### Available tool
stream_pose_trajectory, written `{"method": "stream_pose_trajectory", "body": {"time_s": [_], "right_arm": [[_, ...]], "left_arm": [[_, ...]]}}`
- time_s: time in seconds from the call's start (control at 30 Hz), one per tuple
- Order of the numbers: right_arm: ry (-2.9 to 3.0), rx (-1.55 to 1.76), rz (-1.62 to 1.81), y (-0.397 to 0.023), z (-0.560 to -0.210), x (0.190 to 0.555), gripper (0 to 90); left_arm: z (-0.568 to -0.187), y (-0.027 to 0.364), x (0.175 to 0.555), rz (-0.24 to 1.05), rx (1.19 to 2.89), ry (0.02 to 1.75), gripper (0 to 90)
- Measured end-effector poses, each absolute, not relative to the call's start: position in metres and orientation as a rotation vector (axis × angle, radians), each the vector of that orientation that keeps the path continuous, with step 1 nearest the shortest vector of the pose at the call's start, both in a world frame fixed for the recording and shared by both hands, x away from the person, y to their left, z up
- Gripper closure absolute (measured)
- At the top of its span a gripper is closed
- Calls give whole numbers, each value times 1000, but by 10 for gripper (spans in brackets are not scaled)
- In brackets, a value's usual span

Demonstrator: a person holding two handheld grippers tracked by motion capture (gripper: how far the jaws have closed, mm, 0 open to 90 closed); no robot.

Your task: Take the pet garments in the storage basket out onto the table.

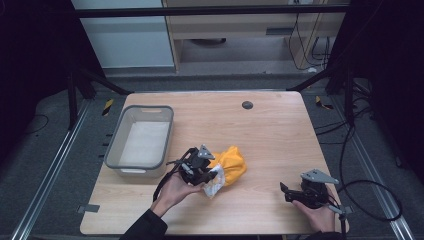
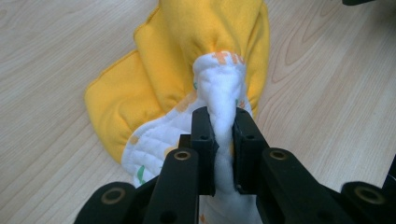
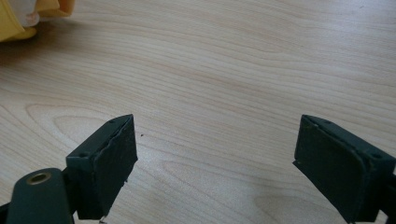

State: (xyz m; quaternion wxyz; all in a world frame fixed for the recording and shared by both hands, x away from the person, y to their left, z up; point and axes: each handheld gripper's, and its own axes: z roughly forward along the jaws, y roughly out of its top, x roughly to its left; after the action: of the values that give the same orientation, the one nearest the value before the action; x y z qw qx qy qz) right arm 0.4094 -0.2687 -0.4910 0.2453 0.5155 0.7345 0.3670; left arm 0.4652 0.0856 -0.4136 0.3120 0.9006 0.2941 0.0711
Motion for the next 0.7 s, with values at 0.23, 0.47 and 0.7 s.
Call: {"method": "stream_pose_trajectory", "body": {"time_s": [0.23, 0.47, 0.7], "right_arm": [[2007, 1408, 1000, -269, -491, 410, 127], [2008, 1400, 996, -268, -492, 410, 126], [2012, 1396, 992, -268, -493, 410, 113]], "left_arm": [[-424, 81, 465, 169, 2392, 763, 794], [-430, 79, 464, 156, 2400, 763, 767], [-434, 78, 462, 148, 2404, 748, 722]]}}
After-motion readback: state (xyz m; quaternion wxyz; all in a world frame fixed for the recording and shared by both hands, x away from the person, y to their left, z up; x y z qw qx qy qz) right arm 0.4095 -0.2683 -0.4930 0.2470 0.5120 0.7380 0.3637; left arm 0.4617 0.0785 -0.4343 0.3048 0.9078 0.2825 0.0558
